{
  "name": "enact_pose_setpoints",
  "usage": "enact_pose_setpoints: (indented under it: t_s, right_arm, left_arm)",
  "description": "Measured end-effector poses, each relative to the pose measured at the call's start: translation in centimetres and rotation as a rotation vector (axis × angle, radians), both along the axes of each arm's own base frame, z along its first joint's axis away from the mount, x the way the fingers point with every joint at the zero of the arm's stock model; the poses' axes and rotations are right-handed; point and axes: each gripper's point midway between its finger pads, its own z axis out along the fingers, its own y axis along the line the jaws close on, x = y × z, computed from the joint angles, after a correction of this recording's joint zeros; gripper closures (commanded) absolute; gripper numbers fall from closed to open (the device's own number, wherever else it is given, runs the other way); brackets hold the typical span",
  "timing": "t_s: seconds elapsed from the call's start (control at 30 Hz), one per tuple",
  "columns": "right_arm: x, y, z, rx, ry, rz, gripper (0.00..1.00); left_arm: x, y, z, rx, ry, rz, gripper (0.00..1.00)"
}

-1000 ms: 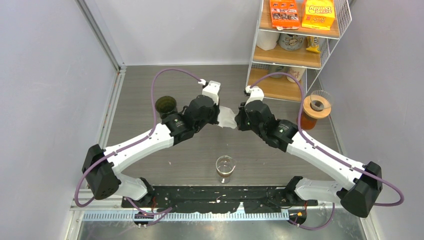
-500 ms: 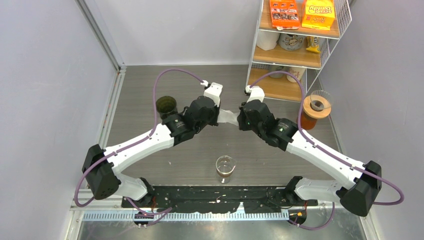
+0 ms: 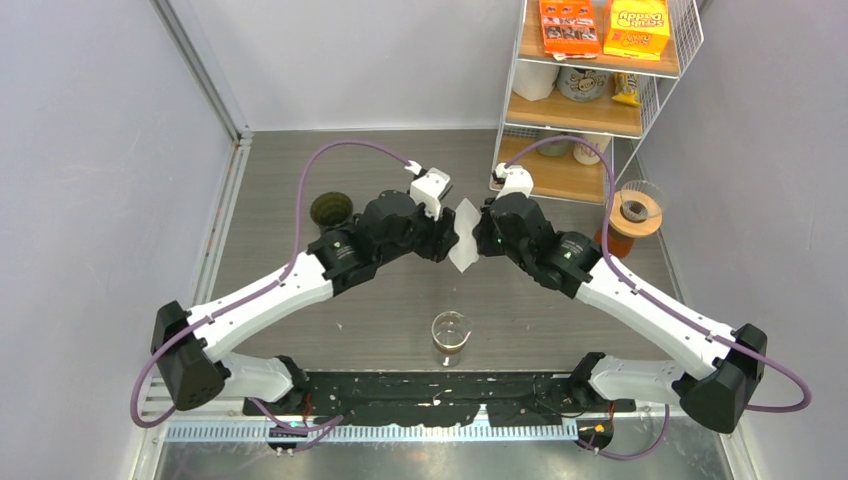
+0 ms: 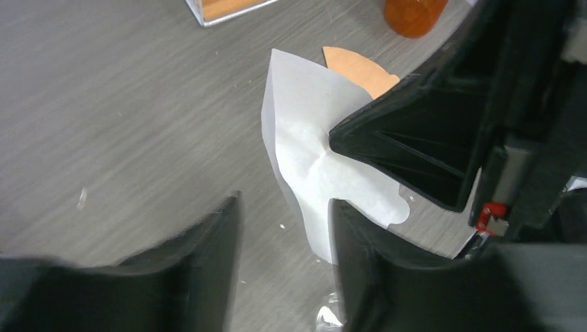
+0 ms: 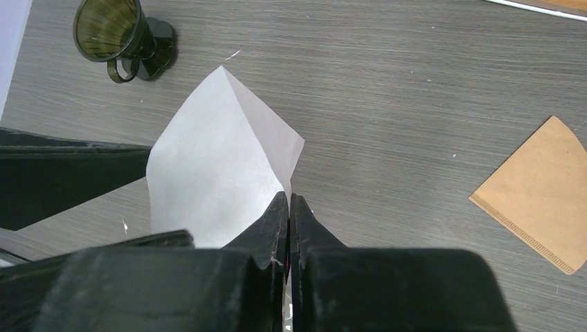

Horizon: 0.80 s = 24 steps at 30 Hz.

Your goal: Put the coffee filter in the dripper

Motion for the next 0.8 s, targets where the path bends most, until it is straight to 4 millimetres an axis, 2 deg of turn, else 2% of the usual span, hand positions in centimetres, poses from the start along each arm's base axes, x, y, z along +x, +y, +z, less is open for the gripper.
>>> enact_pose_setpoints:
  t_s: [0.1,0.3,0.4,0.5,0.6,0.8]
  right_arm:
    - [-0.1,-0.1,0.1,0.002,0.007,-0.008,0.95]
    - [-0.4,-1.6,-0.2,-0.047,0.040,-0.042,0.95]
    - [0.1,-3.1,-0.1,-0.061,0.053,-0.086,0.95]
    - [1.2,-6.2,0.1,-0.057,0.075,-0.163,0.95]
    - [2.0,-9.9,1.0,-0.046,0.085,-0.246,0.95]
    - [2.6,-17.4,5.5,-0.021,0.043,-0.417,0.95]
  left_arm:
    - [-0.3,0.2,1.3,-0.022,-0.028,-0.016,0.02]
    - [-1.5,1.3,3.2,-0.083,-0.073,-0.034,0.00]
    - [-1.9,2.2,4.1,-0.121,-0.105,-0.029,0.01]
    - [-1.7,3.4,4.9,-0.157,-0.137,-0.003,0.00]
    - [-0.2,5.2,5.0,-0.182,-0.157,0.060,0.01]
    - [3.5,9.4,3.6,-0.209,-0.142,0.212,0.00]
